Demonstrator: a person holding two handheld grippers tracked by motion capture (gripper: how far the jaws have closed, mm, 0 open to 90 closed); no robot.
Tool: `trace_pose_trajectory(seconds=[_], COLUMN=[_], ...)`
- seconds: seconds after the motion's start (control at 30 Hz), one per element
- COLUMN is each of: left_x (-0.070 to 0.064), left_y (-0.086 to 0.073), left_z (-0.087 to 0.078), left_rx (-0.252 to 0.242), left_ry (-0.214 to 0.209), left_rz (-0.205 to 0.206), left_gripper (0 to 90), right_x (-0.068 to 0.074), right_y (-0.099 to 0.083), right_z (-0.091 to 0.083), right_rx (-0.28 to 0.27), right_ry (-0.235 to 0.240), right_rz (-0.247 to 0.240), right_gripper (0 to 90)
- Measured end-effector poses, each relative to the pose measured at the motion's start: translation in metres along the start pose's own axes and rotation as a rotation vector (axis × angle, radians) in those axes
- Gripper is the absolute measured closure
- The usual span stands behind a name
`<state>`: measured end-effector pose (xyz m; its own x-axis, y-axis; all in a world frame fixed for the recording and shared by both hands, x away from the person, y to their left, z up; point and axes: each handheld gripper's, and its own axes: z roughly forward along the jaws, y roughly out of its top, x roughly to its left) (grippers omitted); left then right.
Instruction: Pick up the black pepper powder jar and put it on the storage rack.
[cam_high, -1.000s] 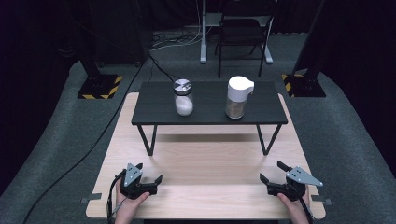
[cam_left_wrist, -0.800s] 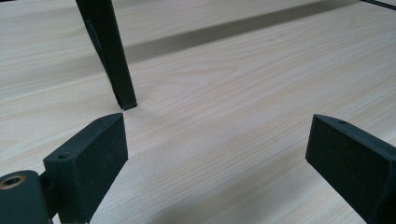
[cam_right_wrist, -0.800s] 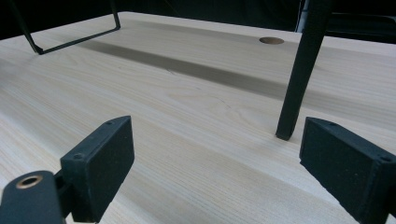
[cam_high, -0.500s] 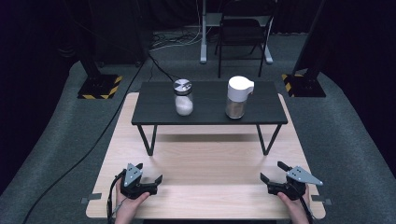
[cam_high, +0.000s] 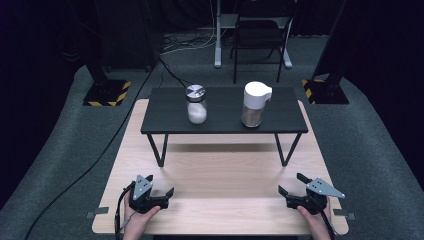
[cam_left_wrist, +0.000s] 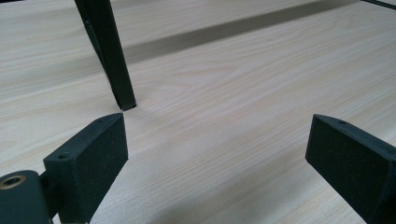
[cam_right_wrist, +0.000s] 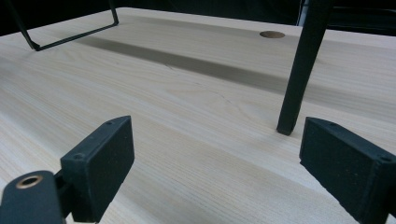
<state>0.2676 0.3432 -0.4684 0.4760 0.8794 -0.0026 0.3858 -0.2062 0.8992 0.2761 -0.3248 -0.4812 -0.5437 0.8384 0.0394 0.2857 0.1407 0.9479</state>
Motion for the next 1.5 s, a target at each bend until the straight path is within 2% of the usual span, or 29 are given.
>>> trace_pose_trajectory(seconds=[1.5], left_x=[0.0001], left_y=[0.0001], left_z=[0.0000], left_rx=[0.001], left_ry=[-0.002], left_rz=[-0.001], left_gripper=[5.6], right_x=[-0.0009], right_y=[0.0002], right_z=[0.0014], right_rx=[0.015], right_ry=[-0.001], right_rz=[0.005], right_gripper=[9.0])
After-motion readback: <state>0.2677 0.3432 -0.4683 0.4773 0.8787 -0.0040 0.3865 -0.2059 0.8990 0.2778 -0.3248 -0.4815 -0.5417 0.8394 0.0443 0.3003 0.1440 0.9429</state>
